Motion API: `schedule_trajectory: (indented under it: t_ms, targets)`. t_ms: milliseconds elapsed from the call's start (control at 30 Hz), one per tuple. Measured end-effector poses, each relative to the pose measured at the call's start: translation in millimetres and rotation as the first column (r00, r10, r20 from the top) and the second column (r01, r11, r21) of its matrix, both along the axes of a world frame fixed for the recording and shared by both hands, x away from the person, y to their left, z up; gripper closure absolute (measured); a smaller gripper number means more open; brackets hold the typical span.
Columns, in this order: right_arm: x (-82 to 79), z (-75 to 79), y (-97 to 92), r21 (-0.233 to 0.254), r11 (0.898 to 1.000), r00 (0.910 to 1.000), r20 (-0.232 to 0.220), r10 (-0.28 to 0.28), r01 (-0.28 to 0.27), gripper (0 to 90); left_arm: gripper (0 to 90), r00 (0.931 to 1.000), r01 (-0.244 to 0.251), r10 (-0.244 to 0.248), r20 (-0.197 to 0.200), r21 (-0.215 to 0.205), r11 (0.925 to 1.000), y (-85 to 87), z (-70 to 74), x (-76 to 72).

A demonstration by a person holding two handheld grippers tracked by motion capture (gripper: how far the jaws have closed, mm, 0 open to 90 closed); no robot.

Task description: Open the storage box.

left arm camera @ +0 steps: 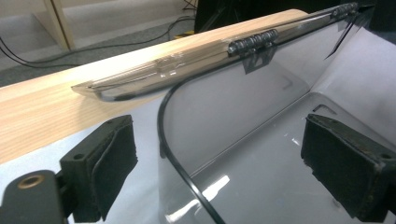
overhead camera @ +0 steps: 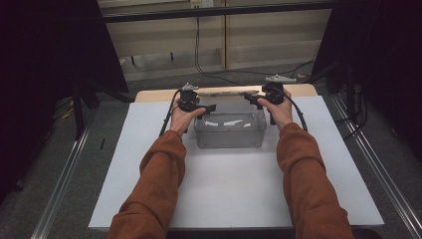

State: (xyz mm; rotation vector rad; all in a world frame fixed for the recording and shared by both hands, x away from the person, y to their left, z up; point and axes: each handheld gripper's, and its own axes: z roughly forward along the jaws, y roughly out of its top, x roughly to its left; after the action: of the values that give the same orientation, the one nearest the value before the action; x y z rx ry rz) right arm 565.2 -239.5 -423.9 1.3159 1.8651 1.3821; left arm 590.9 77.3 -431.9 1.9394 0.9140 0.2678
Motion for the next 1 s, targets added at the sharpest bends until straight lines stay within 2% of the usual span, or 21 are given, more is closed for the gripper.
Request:
schedule_trajectory:
  t_ms: [33, 100, 167, 267, 433, 600, 700, 867, 1000]
  targets:
    - [-1.1, -0.2, 0.5, 0.003, 1.000, 1.0000, 0.001, -0.001, 0.001, 9.5, 9.5, 1.0000, 0.000, 0.000, 0.005, 0.005, 1.0000, 0.7, 0.8, -0.4]
    - [-2.2, 0.1, 0.4, 0.007, 1.000, 0.9999, 0.009, -0.007, 0.007, 9.5, 9.1, 0.9998, -0.007, 0.008, 0.016, -0.022, 0.9997, 0.1, 2.8, -3.0]
    - [-3.6, 1.6, -1.0, 0.008, 1.000, 0.9997, 0.021, -0.011, 0.011, 9.0, 7.3, 0.9994, -0.008, 0.008, 0.033, -0.008, 0.9999, 0.2, 5.7, -4.4]
    - [-6.0, 5.1, -0.5, 0.007, 1.000, 0.9993, 0.033, -0.015, 0.014, 8.6, 5.7, 0.9990, -0.017, 0.017, 0.042, -0.009, 0.9998, 0.7, 9.8, -6.4]
    - [-11.0, 11.5, 0.1, 0.007, 1.000, 0.9983, 0.054, -0.021, 0.020, 8.6, 5.9, 0.9962, -0.029, 0.030, 0.082, -0.017, 0.9994, 2.2, 13.1, -12.0]
    - [-16.9, 14.9, -1.7, 0.007, 1.000, 0.9975, 0.064, -0.028, 0.028, 8.3, 5.9, 0.9932, -0.046, 0.053, 0.103, -0.066, 0.9967, 6.8, 16.7, -17.3]
    - [-20.0, 17.1, -2.9, 0.021, 0.999, 0.9971, 0.068, -0.034, 0.032, 6.3, 5.5, 0.9923, -0.046, 0.054, 0.112, -0.067, 0.9967, 7.4, 17.1, -20.7]
    - [-25.6, 19.9, -4.6, 0.017, 0.999, 0.9954, 0.088, -0.038, 0.036, 5.1, 5.4, 0.9864, -0.064, 0.076, 0.146, -0.087, 0.9941, 7.5, 21.7, -29.0]
    - [-30.4, 22.1, -5.4, 0.016, 0.999, 0.9940, 0.103, -0.036, 0.034, 4.3, 4.7, 0.9826, -0.056, 0.071, 0.172, -0.091, 0.9942, 10.0, 25.9, -36.7]
